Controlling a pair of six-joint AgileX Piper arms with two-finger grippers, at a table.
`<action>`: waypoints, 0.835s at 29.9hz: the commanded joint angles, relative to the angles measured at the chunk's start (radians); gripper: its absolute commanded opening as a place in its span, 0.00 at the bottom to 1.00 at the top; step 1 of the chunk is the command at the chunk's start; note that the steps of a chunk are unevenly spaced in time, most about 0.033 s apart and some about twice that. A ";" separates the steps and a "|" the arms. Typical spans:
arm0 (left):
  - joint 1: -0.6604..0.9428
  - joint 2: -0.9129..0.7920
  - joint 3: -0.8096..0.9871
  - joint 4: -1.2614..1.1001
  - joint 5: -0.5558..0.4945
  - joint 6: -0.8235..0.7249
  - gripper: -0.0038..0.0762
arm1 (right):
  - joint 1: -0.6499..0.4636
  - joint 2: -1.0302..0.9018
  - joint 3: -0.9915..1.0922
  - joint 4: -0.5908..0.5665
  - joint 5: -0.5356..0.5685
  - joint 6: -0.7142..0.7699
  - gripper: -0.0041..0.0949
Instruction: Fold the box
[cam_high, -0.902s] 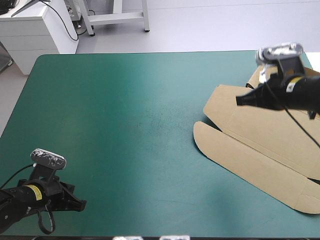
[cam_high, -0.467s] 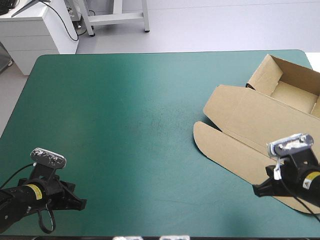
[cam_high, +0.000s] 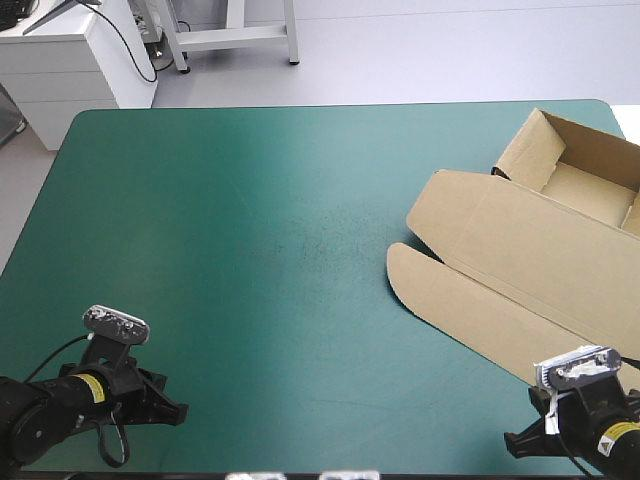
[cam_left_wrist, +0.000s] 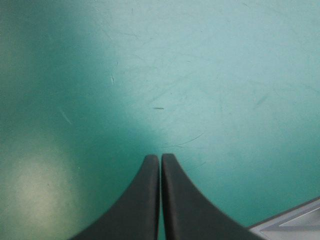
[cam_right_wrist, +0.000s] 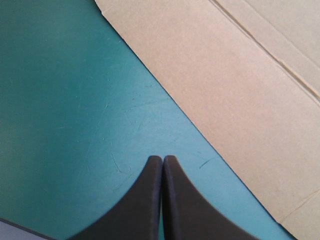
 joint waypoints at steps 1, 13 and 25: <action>-0.002 0.002 0.010 -0.023 -0.081 0.022 0.04 | 0.000 -0.015 0.018 0.020 -0.065 -0.005 0.02; -0.002 0.002 0.071 -0.059 -0.090 0.098 0.04 | 0.000 -0.019 0.050 0.002 -0.107 -0.012 0.02; -0.002 0.002 0.084 -0.053 -0.090 0.098 0.04 | 0.000 -0.019 0.050 -0.004 -0.108 -0.014 0.02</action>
